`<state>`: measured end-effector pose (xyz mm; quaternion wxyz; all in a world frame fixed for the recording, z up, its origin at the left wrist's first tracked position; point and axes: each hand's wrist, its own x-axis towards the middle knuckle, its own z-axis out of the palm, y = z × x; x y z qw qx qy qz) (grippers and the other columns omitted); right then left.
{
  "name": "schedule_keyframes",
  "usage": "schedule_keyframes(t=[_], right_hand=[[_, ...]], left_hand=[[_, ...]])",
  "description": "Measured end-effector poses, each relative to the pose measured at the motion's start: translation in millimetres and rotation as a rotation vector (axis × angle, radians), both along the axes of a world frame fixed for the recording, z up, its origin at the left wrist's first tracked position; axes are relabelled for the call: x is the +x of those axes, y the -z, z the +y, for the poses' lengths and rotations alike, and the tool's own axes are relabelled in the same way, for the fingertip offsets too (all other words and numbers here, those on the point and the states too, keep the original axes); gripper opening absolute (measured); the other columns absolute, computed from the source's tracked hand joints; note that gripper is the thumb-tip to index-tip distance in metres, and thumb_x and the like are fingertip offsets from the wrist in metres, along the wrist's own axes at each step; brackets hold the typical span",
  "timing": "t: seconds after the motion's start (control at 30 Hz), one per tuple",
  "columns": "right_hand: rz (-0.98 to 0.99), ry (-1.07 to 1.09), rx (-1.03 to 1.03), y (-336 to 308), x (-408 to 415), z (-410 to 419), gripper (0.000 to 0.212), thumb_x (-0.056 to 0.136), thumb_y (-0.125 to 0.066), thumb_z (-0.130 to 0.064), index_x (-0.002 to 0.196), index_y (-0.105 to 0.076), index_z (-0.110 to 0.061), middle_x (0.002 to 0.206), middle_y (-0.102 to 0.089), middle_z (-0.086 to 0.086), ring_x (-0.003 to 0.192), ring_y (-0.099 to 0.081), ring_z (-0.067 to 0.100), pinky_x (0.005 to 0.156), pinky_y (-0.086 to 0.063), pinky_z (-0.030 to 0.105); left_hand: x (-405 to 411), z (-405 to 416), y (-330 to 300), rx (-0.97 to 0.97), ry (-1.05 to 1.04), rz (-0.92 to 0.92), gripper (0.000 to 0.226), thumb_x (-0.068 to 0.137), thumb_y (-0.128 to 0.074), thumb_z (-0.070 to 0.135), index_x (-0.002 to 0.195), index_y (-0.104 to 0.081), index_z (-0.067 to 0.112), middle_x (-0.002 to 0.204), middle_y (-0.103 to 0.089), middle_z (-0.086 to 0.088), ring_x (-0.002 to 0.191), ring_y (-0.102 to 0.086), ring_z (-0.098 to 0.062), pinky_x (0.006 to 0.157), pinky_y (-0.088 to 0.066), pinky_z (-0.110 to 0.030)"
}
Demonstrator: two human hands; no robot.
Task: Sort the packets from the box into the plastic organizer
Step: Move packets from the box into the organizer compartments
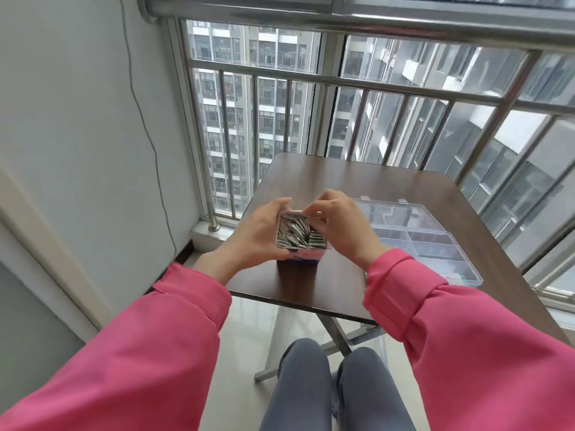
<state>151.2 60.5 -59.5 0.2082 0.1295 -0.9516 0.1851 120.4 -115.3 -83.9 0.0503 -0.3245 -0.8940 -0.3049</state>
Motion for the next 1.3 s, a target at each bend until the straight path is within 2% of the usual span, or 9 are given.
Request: schedule_keyframes(t=[0.17, 0.3, 0.43, 0.6, 0.77, 0.9, 1.03, 1.2, 1.3], right_hand=[[0.207, 0.068, 0.090, 3.5, 1.3, -15.8, 0.011, 0.076, -0.074, -0.013, 0.086, -0.072, -0.012, 0.085, -0.062, 0.008, 0.083, -0.059, 0.030, 0.067, -0.047, 0.037], [0.133, 0.116, 0.202, -2.3, -5.7, -23.5, 0.011, 0.087, -0.062, -0.016, 0.096, -0.064, -0.010, 0.092, -0.060, 0.009, 0.089, -0.057, 0.028, 0.069, -0.038, 0.034], [0.128, 0.138, 0.339, -5.3, -11.8, -32.4, 0.008, 0.076, -0.069, -0.006, 0.073, -0.061, -0.008, 0.068, -0.057, 0.009, 0.063, -0.060, 0.031, 0.055, -0.031, 0.028], [0.087, 0.087, 0.500, -14.5, -14.3, -32.3, 0.013, 0.092, -0.050, -0.007, 0.099, -0.060, -0.004, 0.093, -0.060, 0.012, 0.085, -0.061, 0.032, 0.065, -0.032, 0.033], [0.031, 0.038, 0.631, -18.6, -10.7, -29.1, 0.019, 0.095, -0.043, -0.009, 0.106, -0.058, -0.005, 0.098, -0.059, 0.009, 0.088, -0.062, 0.030, 0.062, -0.034, 0.032], [0.021, 0.009, 0.582, -18.8, -13.7, -23.1, 0.021, 0.097, -0.043, -0.012, 0.107, -0.061, -0.009, 0.097, -0.062, 0.006, 0.086, -0.063, 0.029, 0.062, -0.036, 0.031], [-0.017, 0.002, 0.455, -6.7, -13.5, -19.1, 0.024, 0.097, -0.047, -0.025, 0.104, -0.065, -0.010, 0.097, -0.066, 0.006, 0.087, -0.064, 0.030, 0.065, -0.041, 0.032], [-0.028, 0.018, 0.274, -1.9, -11.9, -18.9, 0.014, 0.094, -0.054, -0.023, 0.096, -0.058, -0.010, 0.090, -0.067, 0.010, 0.081, -0.063, 0.032, 0.065, -0.047, 0.036], [-0.064, 0.028, 0.228, -4.8, -10.3, -19.2, 0.012, 0.092, -0.054, -0.019, 0.089, -0.057, -0.009, 0.086, -0.066, 0.012, 0.079, -0.061, 0.034, 0.064, -0.047, 0.037]], left_hand=[[1.9, -4.1, -8.5, 0.004, -0.012, -0.101, 0.103, 0.066, -0.083, 0.015, 0.146, -0.018, 0.008, 0.134, -0.051, 0.001, 0.122, -0.048, -0.017, 0.089, -0.027, -0.009], [-0.2, -1.4, -12.7, -0.054, -0.022, -0.113, 0.110, 0.065, -0.085, 0.021, 0.147, -0.014, 0.006, 0.137, -0.049, -0.002, 0.127, -0.045, -0.020, 0.089, -0.025, -0.009], [-0.7, 0.1, -15.4, -0.092, -0.030, -0.103, 0.109, 0.064, -0.085, 0.021, 0.146, -0.015, 0.004, 0.139, -0.049, -0.002, 0.128, -0.044, -0.020, 0.095, -0.028, -0.015], [-3.0, -0.2, -16.3, -0.095, -0.031, -0.114, 0.104, 0.064, -0.084, 0.017, 0.145, -0.020, 0.003, 0.137, -0.051, -0.003, 0.127, -0.045, -0.022, 0.100, -0.031, -0.023], [-5.8, 1.7, -13.9, -0.074, -0.052, -0.117, 0.091, 0.066, -0.081, 0.015, 0.138, -0.027, 0.006, 0.136, -0.051, -0.007, 0.124, -0.048, -0.024, 0.095, -0.033, -0.021], [-1.1, -0.6, -14.0, -0.030, 0.000, -0.125, 0.069, 0.068, -0.080, 0.019, 0.119, -0.035, 0.009, 0.122, -0.055, -0.007, 0.109, -0.054, -0.024, 0.089, -0.040, -0.029], [4.4, -2.9, -9.2, 0.107, -0.061, 0.040, 0.028, 0.088, -0.064, 0.025, 0.112, -0.058, 0.012, 0.121, -0.058, -0.002, 0.111, -0.054, -0.016, 0.091, -0.033, -0.015], [3.0, 8.3, -14.8, -0.075, -0.126, 0.092, 0.019, 0.091, -0.058, 0.020, 0.101, -0.071, 0.011, 0.108, -0.061, -0.007, 0.099, -0.059, -0.024, 0.090, -0.044, -0.037], [-5.7, 21.1, -25.9, -0.232, -0.191, 0.076, 0.018, 0.087, -0.058, 0.014, 0.095, -0.075, 0.012, 0.100, -0.062, -0.011, 0.096, -0.060, -0.030, 0.087, -0.048, -0.040]])
